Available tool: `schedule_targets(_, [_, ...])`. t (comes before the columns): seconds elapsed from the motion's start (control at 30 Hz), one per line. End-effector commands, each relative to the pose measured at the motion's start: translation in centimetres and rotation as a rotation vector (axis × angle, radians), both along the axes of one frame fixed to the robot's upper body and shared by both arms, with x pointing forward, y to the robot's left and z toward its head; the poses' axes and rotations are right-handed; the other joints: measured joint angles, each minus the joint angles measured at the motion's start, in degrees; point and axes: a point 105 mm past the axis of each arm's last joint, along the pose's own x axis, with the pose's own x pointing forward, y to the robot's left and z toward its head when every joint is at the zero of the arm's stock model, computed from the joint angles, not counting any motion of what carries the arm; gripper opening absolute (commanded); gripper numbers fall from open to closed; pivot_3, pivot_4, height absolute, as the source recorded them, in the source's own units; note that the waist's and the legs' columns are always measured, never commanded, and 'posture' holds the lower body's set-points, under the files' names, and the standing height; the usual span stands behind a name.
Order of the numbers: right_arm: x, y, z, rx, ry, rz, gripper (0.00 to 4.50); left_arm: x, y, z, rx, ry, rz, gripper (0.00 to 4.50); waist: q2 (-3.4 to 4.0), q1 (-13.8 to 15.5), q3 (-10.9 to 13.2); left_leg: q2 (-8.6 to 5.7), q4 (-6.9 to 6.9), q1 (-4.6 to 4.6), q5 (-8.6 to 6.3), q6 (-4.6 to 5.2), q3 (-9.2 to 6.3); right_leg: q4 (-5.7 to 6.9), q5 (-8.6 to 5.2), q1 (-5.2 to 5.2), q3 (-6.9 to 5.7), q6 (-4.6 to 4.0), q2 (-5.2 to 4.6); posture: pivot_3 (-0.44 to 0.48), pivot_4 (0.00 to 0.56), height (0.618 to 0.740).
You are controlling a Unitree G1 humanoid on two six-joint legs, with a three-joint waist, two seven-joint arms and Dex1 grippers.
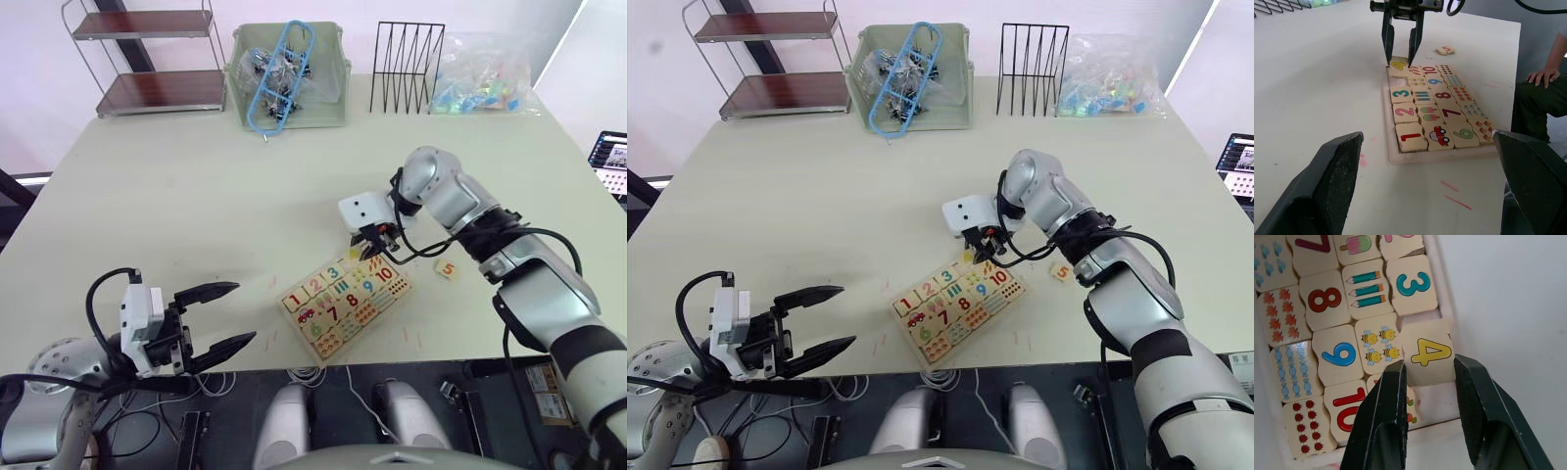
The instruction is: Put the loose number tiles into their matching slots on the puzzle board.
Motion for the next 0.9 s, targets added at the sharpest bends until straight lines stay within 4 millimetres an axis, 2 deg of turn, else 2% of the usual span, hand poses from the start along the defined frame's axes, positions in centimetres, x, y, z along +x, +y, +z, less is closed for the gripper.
schedule_targets(0.03, [0.12, 0.84, 1.27, -0.001, -0.05, 0.041, 0.84, -0.11, 0.35, 0.77, 0.017, -0.034, 0.0, 4.5, 0.0, 0.0, 0.0, 0.0, -0.01, 0.0, 0.0, 0.0, 0.0, 0.0, 0.0, 0.0, 0.0, 0.0, 0.0, 0.0, 0.15, 0.74])
schedule_targets(0.27, [0.09, 1.54, 1.26, -0.017, -0.063, 0.072, 0.84, -0.17, 0.35, 0.74, 0.021, -0.027, -0.007, 4.5, 0.01, 0.0, 0.0, 0.0, -0.03, 0.0, 0.0, 0.0, 0.0, 0.0, -0.01, -0.02, -0.01, -0.02, 0.0, 0.0, 0.15, 0.74])
schedule_targets(0.9, [-0.28, 1.78, 0.39, -0.069, -0.067, 0.121, 0.84, -0.12, 0.03, 0.77, 0.009, -0.029, -0.005, 4.5, 0.02, 0.0, 0.0, 0.0, -0.06, 0.0, 0.0, -0.01, 0.0, 0.0, -0.03, -0.02, -0.02, -0.05, -0.01, 0.0, 0.15, 0.74])
